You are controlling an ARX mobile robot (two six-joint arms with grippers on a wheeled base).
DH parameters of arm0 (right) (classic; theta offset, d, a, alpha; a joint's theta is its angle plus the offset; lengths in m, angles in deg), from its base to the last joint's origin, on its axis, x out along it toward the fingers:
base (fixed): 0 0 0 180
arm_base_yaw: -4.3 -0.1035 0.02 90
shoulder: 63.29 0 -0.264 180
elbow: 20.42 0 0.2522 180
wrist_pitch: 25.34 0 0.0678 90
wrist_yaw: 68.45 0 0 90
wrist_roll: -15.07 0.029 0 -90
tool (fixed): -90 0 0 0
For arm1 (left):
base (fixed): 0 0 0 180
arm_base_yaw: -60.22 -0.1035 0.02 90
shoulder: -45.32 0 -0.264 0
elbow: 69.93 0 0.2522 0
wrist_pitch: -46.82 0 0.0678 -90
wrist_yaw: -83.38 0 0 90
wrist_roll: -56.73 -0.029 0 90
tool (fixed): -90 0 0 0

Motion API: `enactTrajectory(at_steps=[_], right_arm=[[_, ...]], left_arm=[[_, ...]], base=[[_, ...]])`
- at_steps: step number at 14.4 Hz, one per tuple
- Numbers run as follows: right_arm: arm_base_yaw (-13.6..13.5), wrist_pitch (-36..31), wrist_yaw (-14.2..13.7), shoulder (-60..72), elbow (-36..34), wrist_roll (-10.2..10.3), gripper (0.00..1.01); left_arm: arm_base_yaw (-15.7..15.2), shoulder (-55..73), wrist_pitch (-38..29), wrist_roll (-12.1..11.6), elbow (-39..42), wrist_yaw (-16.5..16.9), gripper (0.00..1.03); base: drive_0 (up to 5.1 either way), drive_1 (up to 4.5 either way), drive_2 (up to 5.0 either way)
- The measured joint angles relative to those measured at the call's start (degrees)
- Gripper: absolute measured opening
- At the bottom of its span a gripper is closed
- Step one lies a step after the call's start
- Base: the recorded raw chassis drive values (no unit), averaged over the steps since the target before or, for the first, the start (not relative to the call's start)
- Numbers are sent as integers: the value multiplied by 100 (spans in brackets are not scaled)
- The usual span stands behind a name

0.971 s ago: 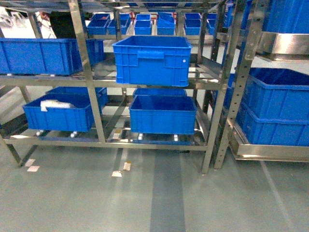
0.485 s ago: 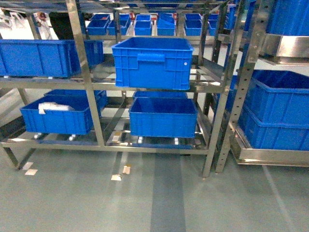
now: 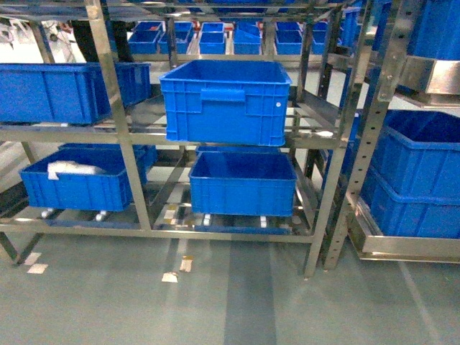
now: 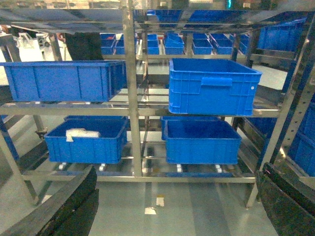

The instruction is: Pick red block from blue box to shelf

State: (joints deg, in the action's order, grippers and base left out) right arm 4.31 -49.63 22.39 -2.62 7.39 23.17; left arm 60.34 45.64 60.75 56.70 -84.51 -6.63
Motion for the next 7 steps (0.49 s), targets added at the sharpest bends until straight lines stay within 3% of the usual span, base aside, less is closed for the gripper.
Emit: enactTrajectory(at_steps=[2,7], right_arm=[[0,2,-4,2,0,0,28],[0,2,-4,4,2,0,28]], left_arm=[[0,0,9,0,0,2,98],[0,0,7,0,0,-2,98]], base=[[-4,256,-264],[0,0,0]])
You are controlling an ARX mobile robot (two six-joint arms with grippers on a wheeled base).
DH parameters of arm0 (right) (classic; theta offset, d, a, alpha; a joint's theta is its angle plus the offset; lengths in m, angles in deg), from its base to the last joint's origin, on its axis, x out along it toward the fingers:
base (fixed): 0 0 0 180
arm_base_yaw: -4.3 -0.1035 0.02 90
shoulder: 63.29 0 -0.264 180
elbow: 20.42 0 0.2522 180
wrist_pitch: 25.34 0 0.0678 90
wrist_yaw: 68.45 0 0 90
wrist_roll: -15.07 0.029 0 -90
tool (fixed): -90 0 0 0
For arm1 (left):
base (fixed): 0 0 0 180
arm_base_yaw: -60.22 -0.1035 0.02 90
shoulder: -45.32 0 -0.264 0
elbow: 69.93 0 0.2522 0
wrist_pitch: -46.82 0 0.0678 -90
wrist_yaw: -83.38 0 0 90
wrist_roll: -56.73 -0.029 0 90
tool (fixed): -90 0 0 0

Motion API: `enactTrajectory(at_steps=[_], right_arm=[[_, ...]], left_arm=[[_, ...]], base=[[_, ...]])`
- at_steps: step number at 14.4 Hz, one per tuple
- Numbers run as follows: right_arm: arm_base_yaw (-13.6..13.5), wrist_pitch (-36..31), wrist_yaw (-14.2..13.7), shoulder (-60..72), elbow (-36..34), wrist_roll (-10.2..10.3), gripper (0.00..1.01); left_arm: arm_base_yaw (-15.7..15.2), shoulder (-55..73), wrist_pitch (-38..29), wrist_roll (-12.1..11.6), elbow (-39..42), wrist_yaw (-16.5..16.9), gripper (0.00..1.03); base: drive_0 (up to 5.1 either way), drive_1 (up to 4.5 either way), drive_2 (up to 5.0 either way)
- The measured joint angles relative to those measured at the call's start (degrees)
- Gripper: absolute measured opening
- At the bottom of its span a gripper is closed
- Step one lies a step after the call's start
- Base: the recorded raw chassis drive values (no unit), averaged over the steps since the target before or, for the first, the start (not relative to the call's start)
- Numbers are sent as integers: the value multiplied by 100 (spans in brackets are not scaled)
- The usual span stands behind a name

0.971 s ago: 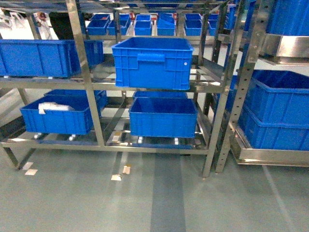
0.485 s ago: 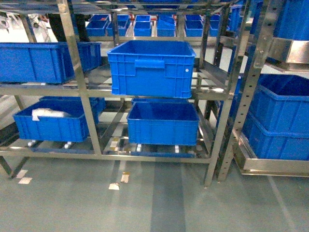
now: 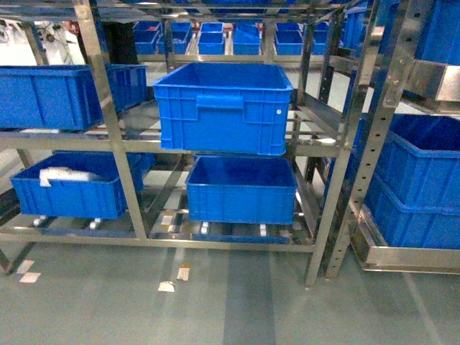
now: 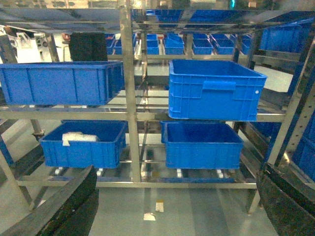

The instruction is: Pick red block from blue box to shelf

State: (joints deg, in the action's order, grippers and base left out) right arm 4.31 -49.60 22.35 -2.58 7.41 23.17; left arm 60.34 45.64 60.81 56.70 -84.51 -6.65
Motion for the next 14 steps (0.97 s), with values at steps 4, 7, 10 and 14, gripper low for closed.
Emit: enactTrajectory(at_steps=[4,7,10,14], right_arm=[[0,0,2,0,0,0,28],[0,0,0,0,0,0,28],[0,0,2,0,0,0,28],[0,0,2,0,0,0,28]], left_arm=[[0,0,0,0,0,0,98],[0,0,0,0,0,0,98],[0,0,0,0,0,0,98],[0,0,0,0,0,0,98]], base=[[0,0,0],[0,0,0],[0,0,0],[0,0,0]])
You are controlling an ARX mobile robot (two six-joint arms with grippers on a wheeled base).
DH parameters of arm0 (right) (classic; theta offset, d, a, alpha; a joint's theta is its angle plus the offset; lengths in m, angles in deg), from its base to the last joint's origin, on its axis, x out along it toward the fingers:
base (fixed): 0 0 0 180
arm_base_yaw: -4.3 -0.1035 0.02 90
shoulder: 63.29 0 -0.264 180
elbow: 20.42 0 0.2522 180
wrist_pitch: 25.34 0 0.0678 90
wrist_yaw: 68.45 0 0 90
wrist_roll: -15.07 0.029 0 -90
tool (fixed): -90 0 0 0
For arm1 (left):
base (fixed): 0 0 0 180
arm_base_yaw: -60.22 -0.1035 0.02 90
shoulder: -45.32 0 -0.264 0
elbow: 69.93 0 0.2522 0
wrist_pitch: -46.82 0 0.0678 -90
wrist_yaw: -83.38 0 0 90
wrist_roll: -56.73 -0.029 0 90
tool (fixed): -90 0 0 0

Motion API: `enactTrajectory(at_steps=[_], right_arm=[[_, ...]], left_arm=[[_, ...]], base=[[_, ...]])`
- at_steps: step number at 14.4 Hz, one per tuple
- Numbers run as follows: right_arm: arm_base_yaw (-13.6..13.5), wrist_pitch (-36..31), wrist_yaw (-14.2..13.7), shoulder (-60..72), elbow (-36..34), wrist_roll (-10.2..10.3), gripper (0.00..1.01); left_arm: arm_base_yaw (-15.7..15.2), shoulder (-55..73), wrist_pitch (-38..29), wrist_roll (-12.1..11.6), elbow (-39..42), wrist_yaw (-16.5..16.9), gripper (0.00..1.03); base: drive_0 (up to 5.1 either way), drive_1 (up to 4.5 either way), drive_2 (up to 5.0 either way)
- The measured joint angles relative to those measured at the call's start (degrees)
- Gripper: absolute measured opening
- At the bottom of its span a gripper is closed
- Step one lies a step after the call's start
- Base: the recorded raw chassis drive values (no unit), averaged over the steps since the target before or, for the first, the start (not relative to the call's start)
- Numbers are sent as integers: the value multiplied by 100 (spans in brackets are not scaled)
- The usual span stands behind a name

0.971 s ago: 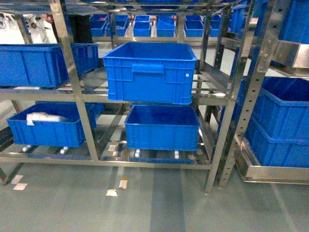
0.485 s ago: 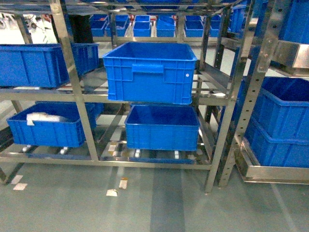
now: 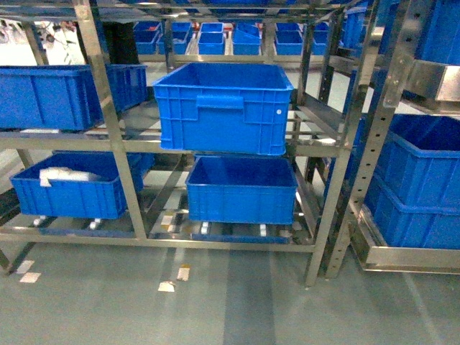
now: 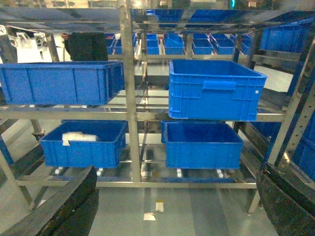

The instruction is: Pick red block from blue box to shelf

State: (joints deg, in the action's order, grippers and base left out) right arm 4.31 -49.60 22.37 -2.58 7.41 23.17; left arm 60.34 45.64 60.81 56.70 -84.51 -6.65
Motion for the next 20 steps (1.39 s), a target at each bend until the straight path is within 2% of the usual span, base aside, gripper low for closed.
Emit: enactTrajectory(at_steps=[20], right_arm=[[0,0,0,0,0,0,28]], left_arm=[[0,0,0,0,0,0,98]], base=[[0,14,-13]])
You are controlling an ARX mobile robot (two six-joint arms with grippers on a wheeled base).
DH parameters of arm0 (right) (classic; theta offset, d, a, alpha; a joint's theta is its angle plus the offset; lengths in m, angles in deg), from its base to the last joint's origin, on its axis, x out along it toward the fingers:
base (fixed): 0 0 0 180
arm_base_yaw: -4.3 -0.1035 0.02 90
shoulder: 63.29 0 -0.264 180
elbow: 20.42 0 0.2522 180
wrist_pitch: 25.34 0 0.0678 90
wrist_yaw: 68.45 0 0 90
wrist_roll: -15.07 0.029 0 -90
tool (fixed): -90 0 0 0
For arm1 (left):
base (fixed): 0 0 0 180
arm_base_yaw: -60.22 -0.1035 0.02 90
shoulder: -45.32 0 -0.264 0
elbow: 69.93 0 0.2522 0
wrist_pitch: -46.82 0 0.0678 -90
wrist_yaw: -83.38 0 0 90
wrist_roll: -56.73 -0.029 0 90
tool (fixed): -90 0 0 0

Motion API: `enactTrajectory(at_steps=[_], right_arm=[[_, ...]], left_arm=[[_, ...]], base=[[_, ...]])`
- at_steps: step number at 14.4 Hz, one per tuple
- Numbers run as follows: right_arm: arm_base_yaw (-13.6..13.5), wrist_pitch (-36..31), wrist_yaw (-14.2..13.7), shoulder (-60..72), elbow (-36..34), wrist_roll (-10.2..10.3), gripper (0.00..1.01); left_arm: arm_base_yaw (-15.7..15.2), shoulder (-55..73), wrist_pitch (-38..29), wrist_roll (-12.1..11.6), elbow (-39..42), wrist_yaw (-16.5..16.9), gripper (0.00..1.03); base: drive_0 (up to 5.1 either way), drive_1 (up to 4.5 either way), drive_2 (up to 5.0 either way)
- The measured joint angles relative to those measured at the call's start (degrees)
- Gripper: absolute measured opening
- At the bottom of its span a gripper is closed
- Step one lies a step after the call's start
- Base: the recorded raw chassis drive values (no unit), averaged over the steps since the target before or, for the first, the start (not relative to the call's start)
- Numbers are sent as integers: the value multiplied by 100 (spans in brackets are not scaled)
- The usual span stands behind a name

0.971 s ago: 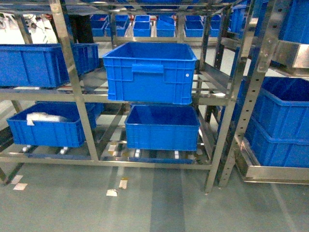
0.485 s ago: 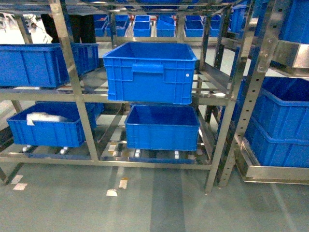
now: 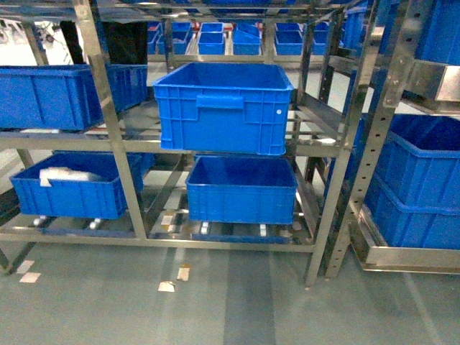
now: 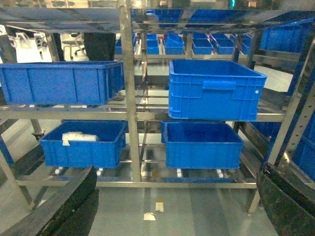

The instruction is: Pick red block from blue box to shelf

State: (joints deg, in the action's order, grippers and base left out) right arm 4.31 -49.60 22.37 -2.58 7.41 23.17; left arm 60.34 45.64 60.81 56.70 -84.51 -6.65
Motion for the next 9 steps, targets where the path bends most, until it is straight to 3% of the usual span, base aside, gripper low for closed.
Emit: enactTrajectory(at_steps=[9], right_arm=[[0,9,2,-2,0,0,28]], left_arm=[[0,0,-2,0,0,2,98]], base=[[1,433,-431]])
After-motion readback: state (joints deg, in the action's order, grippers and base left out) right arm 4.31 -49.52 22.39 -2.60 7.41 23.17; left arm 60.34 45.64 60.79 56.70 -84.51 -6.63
